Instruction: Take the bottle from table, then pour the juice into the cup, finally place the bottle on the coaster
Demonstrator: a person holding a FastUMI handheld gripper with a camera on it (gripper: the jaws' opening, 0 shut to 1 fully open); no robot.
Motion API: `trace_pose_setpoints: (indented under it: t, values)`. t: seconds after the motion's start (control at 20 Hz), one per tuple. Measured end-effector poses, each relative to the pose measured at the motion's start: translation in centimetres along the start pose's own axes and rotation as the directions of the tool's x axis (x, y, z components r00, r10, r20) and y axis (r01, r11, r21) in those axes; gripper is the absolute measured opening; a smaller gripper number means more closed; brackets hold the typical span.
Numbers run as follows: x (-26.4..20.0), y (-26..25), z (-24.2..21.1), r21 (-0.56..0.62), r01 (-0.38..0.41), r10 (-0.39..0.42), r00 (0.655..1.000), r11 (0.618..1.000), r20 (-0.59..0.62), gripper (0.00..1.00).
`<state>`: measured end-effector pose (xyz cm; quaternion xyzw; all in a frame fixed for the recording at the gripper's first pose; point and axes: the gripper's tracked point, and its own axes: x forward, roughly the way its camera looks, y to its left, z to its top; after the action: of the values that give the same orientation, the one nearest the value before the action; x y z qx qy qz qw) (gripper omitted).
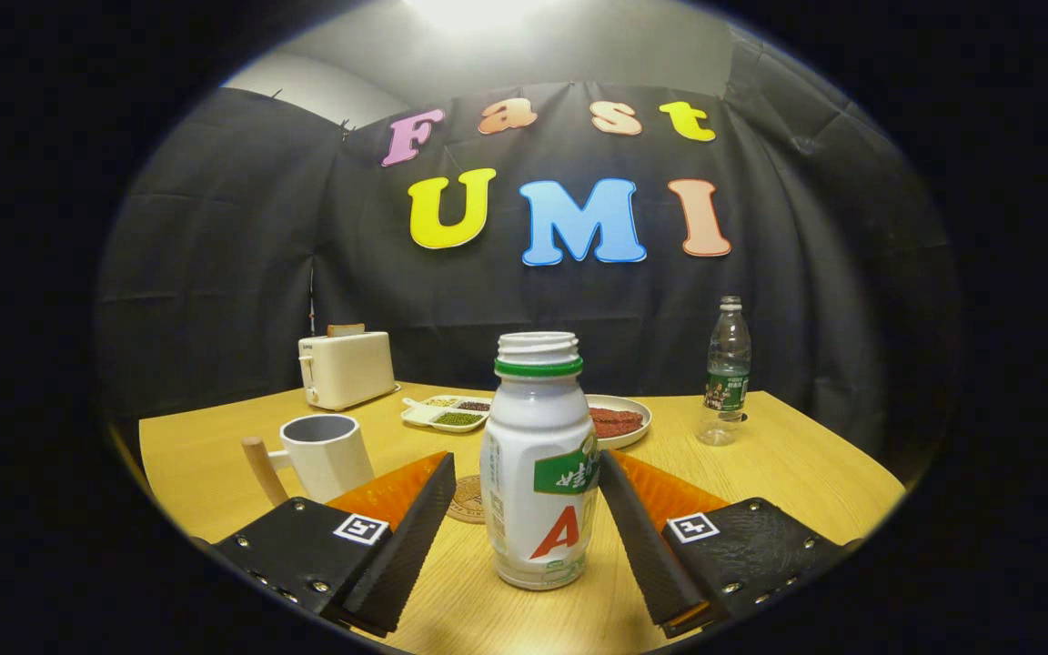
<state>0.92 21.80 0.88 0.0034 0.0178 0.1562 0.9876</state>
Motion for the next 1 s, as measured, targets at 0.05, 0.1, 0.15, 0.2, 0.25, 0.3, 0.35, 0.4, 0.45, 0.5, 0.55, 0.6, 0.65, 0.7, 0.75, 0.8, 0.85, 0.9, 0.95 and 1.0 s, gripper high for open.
trace_pose_setpoints:
  t: [0.05, 0.1, 0.15, 0.2, 0.25, 0.3, 0.35, 0.4, 0.45, 0.5, 0.55, 0.6, 0.65, 0.7, 0.75, 0.8, 0.85, 0.9, 0.95, 1.0]
  values:
    - [0.3, -0.1, -0.2, 0.002, 0.005, -0.005, 1.0, 1.0, -0.009, 0.96]
    - [0.8, -0.2, -0.7, 0.005, 0.012, -0.012, 1.0, 1.0, -0.024, 0.95]
    - [1.1, -0.8, -1.1, 0.001, 0.037, -0.037, 0.999, 0.999, -0.039, 0.95]
    - [1.2, -0.8, -0.7, 0.003, 0.043, -0.043, 0.999, 0.999, -0.027, 0.8]
    - [1.4, -0.9, -1.2, 0.001, 0.048, -0.048, 0.998, 0.999, -0.039, 0.79]
    - [1.4, -0.8, -0.9, -0.007, 0.051, -0.051, 0.998, 0.999, -0.033, 0.78]
    - [1.1, -0.8, -0.7, -0.02, 0.062, -0.063, 0.997, 0.998, -0.04, 0.78]
    - [1.2, -0.9, -0.7, -0.037, 0.073, -0.074, 0.997, 0.997, -0.038, 0.75]
    - [1.1, -0.9, -0.7, -0.068, 0.086, -0.089, 0.995, 0.994, -0.041, 0.75]
    - [1.0, -0.8, -0.6, -0.11, 0.1, -0.106, 0.993, 0.989, -0.045, 0.72]
    - [0.9, -0.6, -0.3, -0.155, 0.109, -0.117, 0.992, 0.982, -0.043, 0.72]
    - [0.9, -0.2, 0.0, -0.205, 0.114, -0.123, 0.992, 0.972, -0.034, 0.72]
    - [0.9, 0.1, 0.5, -0.256, 0.124, -0.135, 0.99, 0.959, -0.028, 0.72]
    - [1.0, 0.2, 0.7, -0.308, 0.134, -0.147, 0.989, 0.942, -0.02, 0.72]
    - [1.1, 0.4, 1.2, -0.357, 0.144, -0.159, 0.987, 0.923, -0.011, 0.72]
    - [1.2, 0.8, 1.7, -0.401, 0.153, -0.167, 0.986, 0.903, 0.001, 0.72]
    - [1.4, 1.1, 2.2, -0.446, 0.163, -0.175, 0.984, 0.88, 0.014, 0.72]
    - [1.6, 1.4, 2.8, -0.491, 0.174, -0.184, 0.983, 0.853, 0.029, 0.72]
    - [1.8, 1.7, 3.4, -0.533, 0.185, -0.19, 0.981, 0.826, 0.046, 0.72]
    - [1.9, 2.0, 4.0, -0.573, 0.195, -0.197, 0.979, 0.796, 0.061, 0.72]
